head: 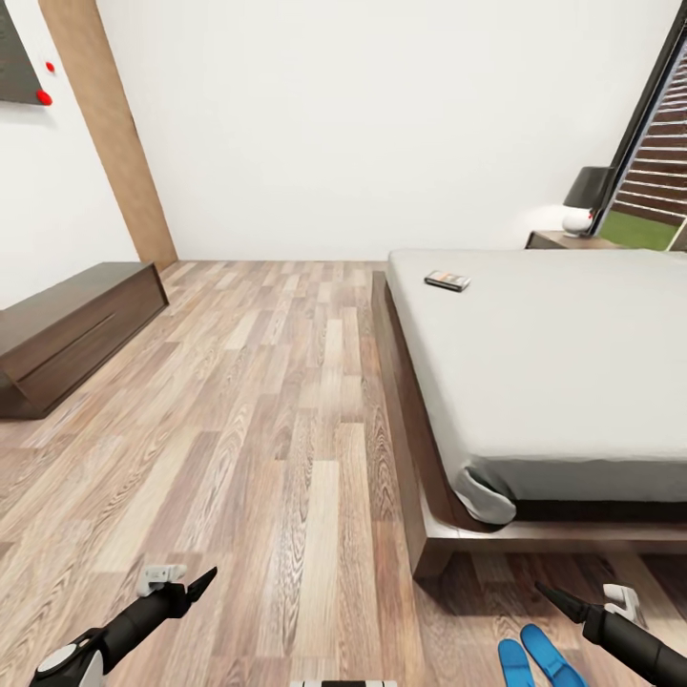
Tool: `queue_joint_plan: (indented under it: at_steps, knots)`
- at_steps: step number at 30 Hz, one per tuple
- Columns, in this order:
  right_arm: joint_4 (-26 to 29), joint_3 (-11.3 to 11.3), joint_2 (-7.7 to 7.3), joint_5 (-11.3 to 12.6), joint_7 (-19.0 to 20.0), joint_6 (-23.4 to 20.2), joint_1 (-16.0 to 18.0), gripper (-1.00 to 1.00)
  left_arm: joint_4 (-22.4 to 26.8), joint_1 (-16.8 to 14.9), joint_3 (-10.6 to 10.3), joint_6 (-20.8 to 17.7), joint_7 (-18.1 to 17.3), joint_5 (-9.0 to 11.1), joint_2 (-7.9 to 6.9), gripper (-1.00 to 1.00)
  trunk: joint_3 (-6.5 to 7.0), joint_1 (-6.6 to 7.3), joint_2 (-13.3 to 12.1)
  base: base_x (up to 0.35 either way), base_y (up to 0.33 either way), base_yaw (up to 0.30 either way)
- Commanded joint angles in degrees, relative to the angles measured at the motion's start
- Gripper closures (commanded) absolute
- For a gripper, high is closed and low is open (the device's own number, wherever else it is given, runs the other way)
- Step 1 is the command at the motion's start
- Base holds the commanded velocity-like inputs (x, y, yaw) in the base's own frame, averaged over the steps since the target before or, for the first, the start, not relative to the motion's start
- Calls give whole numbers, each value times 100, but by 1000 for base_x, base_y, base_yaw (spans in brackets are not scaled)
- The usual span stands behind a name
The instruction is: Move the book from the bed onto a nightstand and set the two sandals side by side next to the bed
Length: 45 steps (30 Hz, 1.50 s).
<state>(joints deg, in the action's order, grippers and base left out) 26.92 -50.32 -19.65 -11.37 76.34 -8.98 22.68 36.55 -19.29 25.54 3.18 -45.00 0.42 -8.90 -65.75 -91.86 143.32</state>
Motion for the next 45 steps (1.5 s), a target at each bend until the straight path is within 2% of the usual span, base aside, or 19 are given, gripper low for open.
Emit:
queue_joint_plan:
  at_steps: [1,7,39,45]
  knots:
    - [5,-48,5,-50,39,-60,8,-100,-7,-4,14,18,-27,2,2,-100,18,4,0,0,0,0]
    - [6,-48,5,-50,46,-60,8,-100,-7,-4,13,19,-27,2,11,-100,151,19,-8,0,0,0]
    - [-205,-48,12,-51,30,74,8,-100,-166,-4,4,25,-18,-6,11,-100,726,722,-1291,0,0,0]
    - [-205,-48,13,-50,30,78,8,-100,-166,-4,5,25,-18,-6,11,-100,726,722,-1291,0,0,20]
